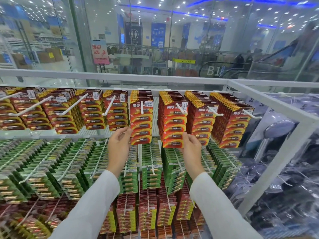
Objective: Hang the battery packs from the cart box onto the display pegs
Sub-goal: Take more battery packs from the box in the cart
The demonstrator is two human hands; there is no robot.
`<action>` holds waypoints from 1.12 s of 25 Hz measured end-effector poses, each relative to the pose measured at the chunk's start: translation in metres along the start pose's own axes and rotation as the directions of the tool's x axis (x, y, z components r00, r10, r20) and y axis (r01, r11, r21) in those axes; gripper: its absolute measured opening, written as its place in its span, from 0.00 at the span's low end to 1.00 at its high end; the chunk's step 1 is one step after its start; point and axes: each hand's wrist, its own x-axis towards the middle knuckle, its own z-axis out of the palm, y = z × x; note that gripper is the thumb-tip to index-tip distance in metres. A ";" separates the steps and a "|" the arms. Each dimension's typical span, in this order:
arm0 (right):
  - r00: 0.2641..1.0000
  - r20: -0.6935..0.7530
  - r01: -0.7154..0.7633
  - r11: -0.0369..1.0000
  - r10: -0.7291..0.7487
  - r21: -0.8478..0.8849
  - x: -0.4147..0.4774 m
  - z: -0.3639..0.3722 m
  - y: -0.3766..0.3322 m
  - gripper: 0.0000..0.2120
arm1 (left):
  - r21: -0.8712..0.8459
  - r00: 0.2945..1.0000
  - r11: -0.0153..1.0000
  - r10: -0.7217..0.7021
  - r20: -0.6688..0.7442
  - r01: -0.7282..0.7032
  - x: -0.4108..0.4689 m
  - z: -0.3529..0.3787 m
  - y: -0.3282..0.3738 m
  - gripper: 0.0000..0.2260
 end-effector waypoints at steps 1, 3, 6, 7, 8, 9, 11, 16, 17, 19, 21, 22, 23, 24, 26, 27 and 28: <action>1.000 -0.026 0.001 1.000 -0.001 -0.011 -0.004 -0.004 0.006 0.11 | 0.028 1.000 1.000 0.005 0.006 -0.005 -0.006 -0.005 -0.003 0.10; 0.996 -0.081 -0.033 0.999 0.031 -0.026 -0.016 -0.020 0.022 0.09 | 0.065 1.000 0.998 0.006 0.009 -0.007 -0.025 -0.013 -0.011 0.09; 0.988 -0.125 -0.095 0.995 0.092 -0.017 -0.052 -0.054 0.047 0.09 | 0.012 0.999 0.999 -0.036 0.035 0.036 -0.068 -0.019 -0.026 0.08; 0.980 -0.149 -0.138 0.990 0.136 -0.004 -0.068 -0.068 0.058 0.08 | 0.007 0.996 0.998 -0.067 0.064 0.066 -0.085 -0.018 -0.034 0.09; 0.970 -0.174 -0.173 0.985 0.172 0.006 -0.087 -0.084 0.071 0.07 | 0.009 0.990 0.995 -0.100 0.097 0.100 -0.104 -0.017 -0.044 0.09; 0.958 -0.204 -0.205 0.979 0.203 0.009 -0.106 -0.101 0.084 0.07 | 0.013 0.982 0.991 -0.132 0.137 0.131 -0.124 -0.013 -0.053 0.08; 0.920 -0.286 -0.279 0.960 0.270 0.006 -0.142 -0.141 0.113 0.07 | 0.036 0.949 0.975 -0.222 0.225 0.220 -0.162 0.001 -0.076 0.08; 0.767 -0.497 -0.466 0.885 0.405 0.003 -0.222 -0.243 0.167 0.07 | 0.139 0.821 0.911 -0.410 0.399 0.387 -0.250 0.052 -0.144 0.07; 0.729 -0.539 -0.490 0.871 0.422 0.020 -0.235 -0.265 0.173 0.10 | 0.180 0.784 0.892 -0.450 0.429 0.414 -0.268 0.066 -0.158 0.08; 0.650 -0.593 -0.521 0.847 0.476 0.109 -0.257 -0.309 0.181 0.11 | 0.261 0.708 0.849 -0.527 0.469 0.460 -0.304 0.097 -0.182 0.10; 0.604 -0.625 -0.530 0.835 0.494 0.148 -0.276 -0.349 0.191 0.05 | 0.340 0.618 0.800 -0.598 0.510 0.494 -0.339 0.128 -0.199 0.08; 0.583 -0.633 -0.541 0.825 0.509 0.165 -0.281 -0.365 0.197 0.03 | 0.372 0.583 0.783 -0.620 0.525 0.498 -0.353 0.143 -0.204 0.06; 0.556 -0.636 -0.567 0.804 0.535 0.180 -0.286 -0.386 0.205 0.05 | 0.403 0.560 0.775 -0.631 0.537 0.487 -0.370 0.161 -0.208 0.05; 0.540 -0.626 -0.587 0.785 0.563 0.200 -0.291 -0.408 0.213 0.07 | 0.430 0.546 0.769 -0.639 0.541 0.473 -0.387 0.181 -0.210 0.04; 0.526 -0.614 -0.591 0.772 0.589 0.235 -0.295 -0.448 0.217 0.05 | 0.473 0.521 0.749 -0.663 0.538 0.465 -0.416 0.220 -0.213 0.06; 0.515 -0.610 -0.596 0.763 0.602 0.250 -0.295 -0.466 0.216 0.05 | 0.499 0.511 0.735 -0.678 0.529 0.459 -0.428 0.239 -0.217 0.06; 0.508 -0.600 -0.598 0.754 0.618 0.271 -0.294 -0.483 0.216 0.05 | 0.525 0.508 0.724 -0.689 0.518 0.447 -0.438 0.258 -0.221 0.05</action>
